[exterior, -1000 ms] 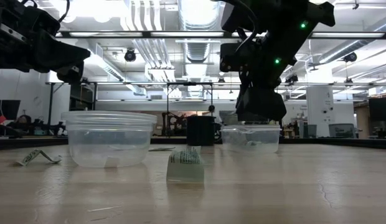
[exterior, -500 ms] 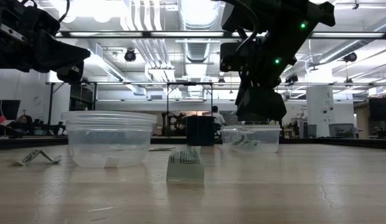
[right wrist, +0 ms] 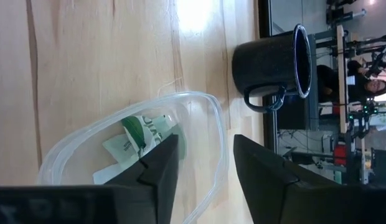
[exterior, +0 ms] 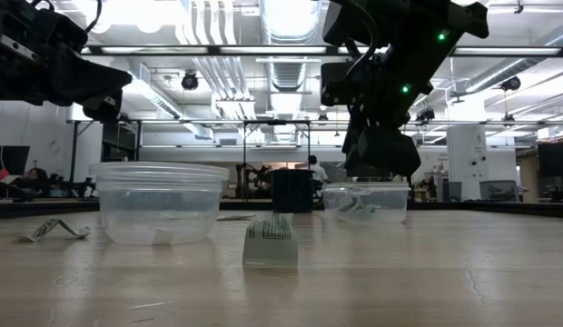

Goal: Pick and place items into bin
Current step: Put the white stevia packet into the left transparent bin

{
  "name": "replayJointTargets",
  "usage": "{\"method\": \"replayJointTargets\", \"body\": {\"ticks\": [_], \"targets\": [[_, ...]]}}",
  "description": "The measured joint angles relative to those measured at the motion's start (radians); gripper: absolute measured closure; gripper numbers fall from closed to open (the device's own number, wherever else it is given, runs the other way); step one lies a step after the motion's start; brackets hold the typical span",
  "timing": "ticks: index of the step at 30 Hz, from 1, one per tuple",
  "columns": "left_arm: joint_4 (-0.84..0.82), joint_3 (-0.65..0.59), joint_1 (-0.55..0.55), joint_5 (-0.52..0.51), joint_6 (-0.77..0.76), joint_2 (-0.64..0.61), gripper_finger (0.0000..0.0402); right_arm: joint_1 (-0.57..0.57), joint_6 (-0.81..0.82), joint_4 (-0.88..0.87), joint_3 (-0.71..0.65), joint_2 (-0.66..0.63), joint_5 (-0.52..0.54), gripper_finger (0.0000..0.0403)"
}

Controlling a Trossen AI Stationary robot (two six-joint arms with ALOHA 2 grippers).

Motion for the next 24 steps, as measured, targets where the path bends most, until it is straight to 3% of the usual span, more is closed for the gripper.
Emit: {"method": "replayJointTargets", "body": {"ticks": [15,24], "targets": [[0.0,0.0,0.0,0.0,0.0,0.0,0.0402,0.0,0.0,0.014,0.0,-0.001,-0.002,0.0264],[0.0,0.0,0.0,0.0,0.0,0.0,0.0402,0.0,0.098,0.05,0.0,-0.001,-0.004,0.027]]}}
